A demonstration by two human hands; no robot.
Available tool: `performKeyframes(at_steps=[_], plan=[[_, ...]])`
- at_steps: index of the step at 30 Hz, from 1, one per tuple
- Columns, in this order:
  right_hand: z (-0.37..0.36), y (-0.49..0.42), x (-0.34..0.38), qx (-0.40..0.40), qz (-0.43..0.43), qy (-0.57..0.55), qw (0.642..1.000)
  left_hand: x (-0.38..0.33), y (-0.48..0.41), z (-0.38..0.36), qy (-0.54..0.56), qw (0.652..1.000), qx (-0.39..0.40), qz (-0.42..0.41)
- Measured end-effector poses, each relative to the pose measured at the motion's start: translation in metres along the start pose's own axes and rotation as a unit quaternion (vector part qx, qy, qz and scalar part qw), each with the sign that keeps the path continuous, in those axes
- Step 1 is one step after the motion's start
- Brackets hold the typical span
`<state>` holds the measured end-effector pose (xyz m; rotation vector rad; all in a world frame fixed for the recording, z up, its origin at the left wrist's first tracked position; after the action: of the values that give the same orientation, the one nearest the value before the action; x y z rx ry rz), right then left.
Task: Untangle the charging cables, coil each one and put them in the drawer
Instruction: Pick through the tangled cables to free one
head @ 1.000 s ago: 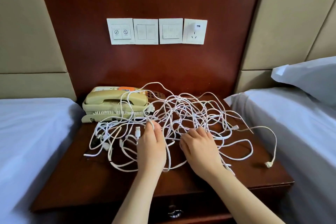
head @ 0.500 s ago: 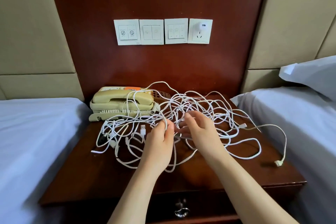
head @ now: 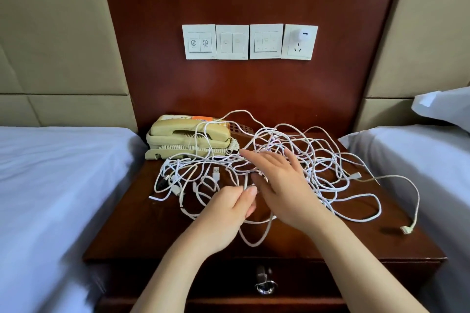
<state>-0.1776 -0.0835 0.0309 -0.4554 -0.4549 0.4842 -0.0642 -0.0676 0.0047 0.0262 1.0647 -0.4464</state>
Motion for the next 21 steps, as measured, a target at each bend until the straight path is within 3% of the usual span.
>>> performKeyframes(at_steps=[3, 8, 15, 18, 21], plan=[[-0.01, 0.003, -0.002, 0.047, 0.041, 0.015, 0.998, -0.002, 0.006, 0.005, 0.049, 0.998, 0.03, 0.01], [-0.004, 0.007, -0.01, 0.025, 0.016, -0.087, 0.996, 0.001, 0.011, 0.016, 0.181, 0.982, 0.014, 0.058], [0.011, 0.009, -0.013, -0.114, 0.036, -0.015, 0.993, 0.018, 0.005, 0.003, 0.202, 0.968, 0.023, 0.143], [0.011, 0.008, -0.019, -0.129, 0.005, 0.007, 0.992, 0.016, 0.003, -0.003, 0.229, 0.961, 0.045, 0.145], [0.005, 0.006, -0.019, -0.088, -0.011, 0.019, 0.996, 0.007, 0.003, -0.003, 0.33, 0.932, 0.069, 0.129]])
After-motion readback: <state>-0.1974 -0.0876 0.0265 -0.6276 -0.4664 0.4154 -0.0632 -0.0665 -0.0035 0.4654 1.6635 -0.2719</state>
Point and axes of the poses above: each hand's wrist, its own y-axis away from the middle knuckle, its own z-axis out of the back of the hand, x = y × z, the point moved 5 cm from there along -y, towards the middle knuckle, and after that the axes turned 1 degree about -y, right-handed, at the moved point
